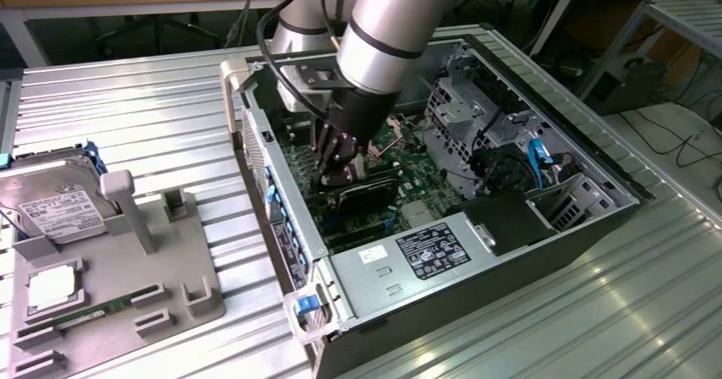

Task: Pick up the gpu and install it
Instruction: 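Press down on the gpu until it lock into place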

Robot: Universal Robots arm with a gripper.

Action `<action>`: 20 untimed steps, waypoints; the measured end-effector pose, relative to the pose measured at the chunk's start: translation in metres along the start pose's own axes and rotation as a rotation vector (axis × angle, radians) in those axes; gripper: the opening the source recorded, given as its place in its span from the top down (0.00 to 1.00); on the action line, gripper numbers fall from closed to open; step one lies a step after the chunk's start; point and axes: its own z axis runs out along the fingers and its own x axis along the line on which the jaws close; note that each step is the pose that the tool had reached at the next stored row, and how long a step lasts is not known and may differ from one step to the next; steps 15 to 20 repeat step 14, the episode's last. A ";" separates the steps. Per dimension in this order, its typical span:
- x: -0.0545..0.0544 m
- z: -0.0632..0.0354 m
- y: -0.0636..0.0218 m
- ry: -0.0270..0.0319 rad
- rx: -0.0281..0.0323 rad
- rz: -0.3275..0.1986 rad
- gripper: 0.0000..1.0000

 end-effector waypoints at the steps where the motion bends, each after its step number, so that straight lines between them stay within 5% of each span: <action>1: -0.001 0.0000 0.0000 0.0006 0.0269 -0.002 0.89; 5: -0.001 0.0001 0.0000 0.0026 0.0962 -0.005 0.89; 6: -0.002 0.0002 0.0000 0.0046 0.1331 -0.007 0.89; 7: -0.002 0.0007 -0.0001 0.0065 0.1535 -0.007 0.89; 20: -0.002 0.0006 -0.0001 0.0069 0.1545 -0.007 0.89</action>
